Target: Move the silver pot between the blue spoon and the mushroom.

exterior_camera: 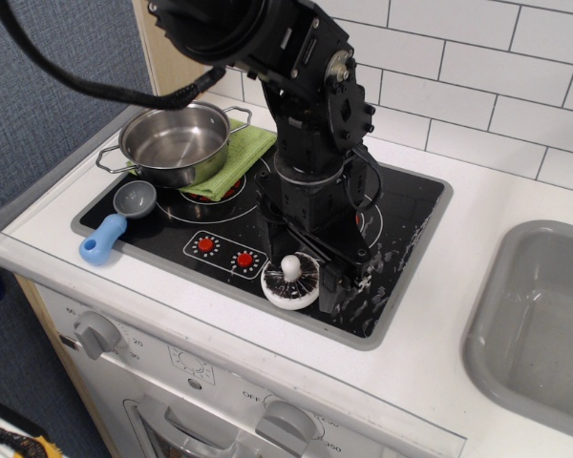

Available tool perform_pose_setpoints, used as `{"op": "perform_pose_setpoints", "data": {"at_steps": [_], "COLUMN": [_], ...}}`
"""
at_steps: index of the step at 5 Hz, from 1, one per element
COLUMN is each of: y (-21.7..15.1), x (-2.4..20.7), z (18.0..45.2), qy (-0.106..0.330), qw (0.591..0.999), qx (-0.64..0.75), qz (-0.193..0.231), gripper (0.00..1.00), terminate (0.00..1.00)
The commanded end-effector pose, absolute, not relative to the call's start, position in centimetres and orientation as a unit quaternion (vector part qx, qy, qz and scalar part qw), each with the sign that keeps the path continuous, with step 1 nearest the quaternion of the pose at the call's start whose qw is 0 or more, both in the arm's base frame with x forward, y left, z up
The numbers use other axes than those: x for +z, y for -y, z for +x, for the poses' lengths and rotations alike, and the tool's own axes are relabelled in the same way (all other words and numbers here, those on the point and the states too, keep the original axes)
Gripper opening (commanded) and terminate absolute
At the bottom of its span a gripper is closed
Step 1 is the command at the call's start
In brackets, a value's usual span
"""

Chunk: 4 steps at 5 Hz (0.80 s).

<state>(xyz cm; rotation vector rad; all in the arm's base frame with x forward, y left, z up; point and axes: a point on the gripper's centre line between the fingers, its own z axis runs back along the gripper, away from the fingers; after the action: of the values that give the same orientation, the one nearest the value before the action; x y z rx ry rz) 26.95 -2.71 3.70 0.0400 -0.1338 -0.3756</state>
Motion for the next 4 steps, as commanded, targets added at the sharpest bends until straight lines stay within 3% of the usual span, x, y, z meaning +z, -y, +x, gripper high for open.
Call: {"op": "perform_pose_setpoints", "data": {"at_steps": [1,3,4], "y": [2.7,-1.2,-4.1], "x": [3.7,7.1,7.5], "z": [26.9,29.9,30.7], "qy": [0.066,0.115,0.111], "qw": [0.980,0.983,0.986], "qx": [-0.187,-0.140,-0.120], "qz": [0.020,0.010,0.028], "gripper": [1.00,1.00,1.00], "terminate": [0.00,0.00,0.00]}}
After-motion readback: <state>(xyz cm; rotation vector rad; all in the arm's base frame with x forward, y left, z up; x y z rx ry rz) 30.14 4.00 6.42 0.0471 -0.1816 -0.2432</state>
